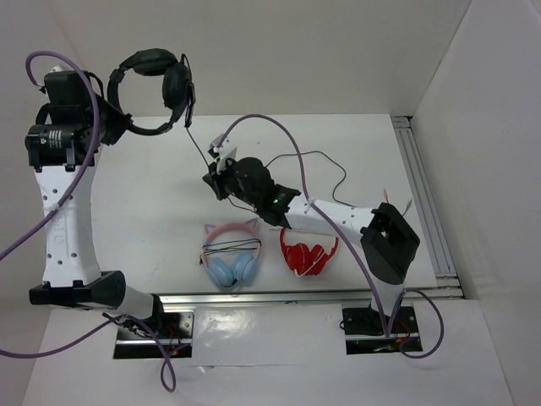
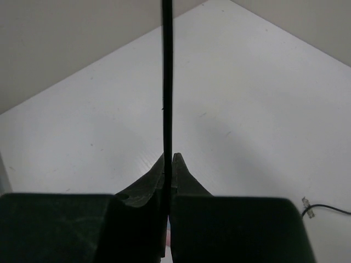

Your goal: Wrap the headphones

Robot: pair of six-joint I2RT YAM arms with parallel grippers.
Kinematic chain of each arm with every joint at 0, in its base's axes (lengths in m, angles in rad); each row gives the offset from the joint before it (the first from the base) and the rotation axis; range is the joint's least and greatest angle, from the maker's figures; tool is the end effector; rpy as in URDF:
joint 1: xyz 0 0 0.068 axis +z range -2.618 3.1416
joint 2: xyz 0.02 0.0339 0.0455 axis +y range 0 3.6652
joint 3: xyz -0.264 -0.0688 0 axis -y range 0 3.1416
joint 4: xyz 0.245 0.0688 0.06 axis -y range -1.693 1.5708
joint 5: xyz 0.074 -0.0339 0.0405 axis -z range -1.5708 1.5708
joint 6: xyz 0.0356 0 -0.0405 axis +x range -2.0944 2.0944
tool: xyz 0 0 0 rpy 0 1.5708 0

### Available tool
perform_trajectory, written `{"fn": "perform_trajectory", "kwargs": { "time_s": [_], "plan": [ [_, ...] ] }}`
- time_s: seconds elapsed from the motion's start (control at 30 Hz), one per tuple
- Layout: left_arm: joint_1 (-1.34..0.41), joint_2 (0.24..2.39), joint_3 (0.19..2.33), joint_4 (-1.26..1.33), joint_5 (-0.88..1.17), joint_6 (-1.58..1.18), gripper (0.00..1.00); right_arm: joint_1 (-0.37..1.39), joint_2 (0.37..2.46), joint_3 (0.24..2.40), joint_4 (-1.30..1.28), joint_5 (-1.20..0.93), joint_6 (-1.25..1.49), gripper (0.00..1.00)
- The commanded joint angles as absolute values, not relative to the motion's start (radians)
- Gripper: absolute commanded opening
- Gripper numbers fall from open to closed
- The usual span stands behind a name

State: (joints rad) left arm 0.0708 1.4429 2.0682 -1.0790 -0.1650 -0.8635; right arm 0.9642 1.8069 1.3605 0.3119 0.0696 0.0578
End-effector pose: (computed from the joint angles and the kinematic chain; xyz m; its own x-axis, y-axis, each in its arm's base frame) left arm 0.2469 0.0234 0.5196 -0.1191 -0.7601 -0.6388 -0.4734 0.6090 -0.6364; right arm 0.2513 0.3578 0.3038 -0.1214 -0.0739 -0.9899 -0.7746 0.6306 0.0479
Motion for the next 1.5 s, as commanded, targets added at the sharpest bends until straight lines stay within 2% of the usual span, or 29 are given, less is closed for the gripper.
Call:
{"fn": "perform_trajectory", "kwargs": {
  "time_s": [0.0,0.1,0.3,0.4,0.53,0.63,0.77,0.9,1.0,1.1,1.23,1.47],
  "plan": [
    [0.084,1.387,2.071,-0.925,-0.092,-0.885,0.0,0.973,1.758,1.391,0.264,-0.055,0.051,0.0],
    [0.084,1.387,2.036,-0.888,-0.121,-0.876,0.0,1.021,1.77,1.461,0.207,-0.103,0.042,0.0],
    [0.084,1.431,1.97,-0.87,-0.284,-0.833,0.0,1.161,1.744,1.548,0.068,0.066,-0.031,0.0],
    [0.052,1.45,1.909,-0.87,-0.429,-0.833,0.0,1.195,1.721,1.615,-0.033,0.156,-0.069,0.0],
    [0.009,1.482,1.884,-0.88,-0.563,-0.842,0.0,1.195,1.698,1.748,-0.185,0.245,-0.152,0.03],
    [-0.023,1.5,1.884,-0.907,-0.572,-0.842,0.0,1.163,1.707,1.824,-0.29,0.323,-0.25,0.06],
    [-0.044,1.491,1.848,-0.907,-0.563,-0.833,0.0,1.039,1.718,1.864,-0.364,0.29,-0.262,0.07],
    [-0.054,1.473,1.858,-0.907,-0.554,-0.824,0.0,0.942,1.658,1.677,-0.272,0.134,-0.212,0.09],
    [-0.063,1.451,1.903,-0.923,-0.554,-0.813,0.0,0.885,1.649,1.632,-0.221,0.014,-0.155,0.09],
    [-0.063,1.43,1.959,-0.959,-0.536,-0.838,0.0,0.876,1.658,1.597,-0.155,0.003,-0.138,0.11],
    [-0.063,1.367,2.0,-0.946,-0.413,-0.848,0.0,0.867,1.681,1.488,-0.034,-0.024,-0.098,0.12],
    [-0.063,1.353,2.16,-0.972,-0.276,-0.893,0.0,0.813,1.726,1.348,0.254,-0.152,0.015,0.38]
  ]
}}
